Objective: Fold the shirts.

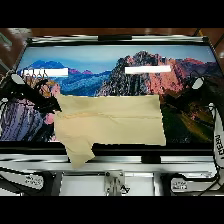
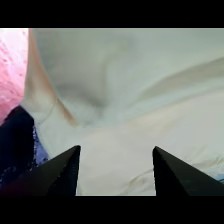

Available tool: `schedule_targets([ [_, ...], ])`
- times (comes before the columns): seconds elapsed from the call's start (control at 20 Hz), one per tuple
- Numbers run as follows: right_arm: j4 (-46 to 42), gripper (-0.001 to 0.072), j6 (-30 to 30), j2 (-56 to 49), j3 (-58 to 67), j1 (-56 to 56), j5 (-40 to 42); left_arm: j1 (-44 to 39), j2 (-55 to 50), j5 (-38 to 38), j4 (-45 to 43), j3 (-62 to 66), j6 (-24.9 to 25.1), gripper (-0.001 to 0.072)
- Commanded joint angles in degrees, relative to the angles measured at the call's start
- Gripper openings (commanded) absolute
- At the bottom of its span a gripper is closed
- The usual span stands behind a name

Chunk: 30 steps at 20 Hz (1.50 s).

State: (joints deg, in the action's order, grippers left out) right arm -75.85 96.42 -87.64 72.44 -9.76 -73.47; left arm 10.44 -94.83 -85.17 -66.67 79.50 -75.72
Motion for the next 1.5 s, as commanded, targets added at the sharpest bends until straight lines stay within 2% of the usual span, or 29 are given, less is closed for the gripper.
schedule_targets([
  [0.0,-3.67,0.0514,-3.23,3.65,0.04,-3.15,-8.20,1.92,0.90,-8.96,0.02,-0.07,-1.05,0.0501],
  [0.1,-5.25,0.0514,-5.20,6.38,-0.02,-7.06,-12.33,3.41,4.35,-10.91,0.90,-3.96,-1.01,0.0500],
  [0.25,-5.33,0.0514,-7.61,11.26,-2.01,-13.16,-13.70,5.77,15.69,-4.85,1.79,-20.92,0.42,0.0498],
  [0.3,-5.33,0.0514,-7.89,12.57,-2.89,-14.69,-13.35,6.54,19.34,-3.41,2.64,-26.71,1.38,0.0486],
  [0.35,-5.33,0.0514,-8.24,13.64,-3.65,-16.02,-12.98,7.08,22.60,-2.62,3.28,-31.85,2.62,0.0440],
  [0.4,-5.31,0.0514,-8.55,14.16,-4.00,-16.92,-12.94,7.34,25.75,-2.23,3.69,-36.85,3.65,0.0435],
  [0.65,-3.37,0.0514,-8.81,14.29,-4.02,-17.38,-12.81,7.23,31.10,4.11,3.69,-50.66,4.79,0.0437],
  [0.9,-3.13,0.0514,-9.01,14.29,-4.02,-17.38,-13.03,5.05,30.88,11.78,7.65,-55.39,6.32,0.0436],
  [1.25,-3.15,0.0514,-8.98,14.29,-4.02,-17.38,-13.66,-2.71,30.86,18.91,12.55,-55.47,5.38,0.0429],
  [1.3,-3.13,0.0514,-8.98,14.29,-4.02,-17.38,-13.64,-3.37,30.84,19.21,12.55,-55.47,5.33,0.0347],
  [1.45,-3.45,0.0514,-9.03,14.27,-4.02,-17.40,-14.36,-4.07,30.03,18.27,12.52,-55.65,5.42,0.0312],
])
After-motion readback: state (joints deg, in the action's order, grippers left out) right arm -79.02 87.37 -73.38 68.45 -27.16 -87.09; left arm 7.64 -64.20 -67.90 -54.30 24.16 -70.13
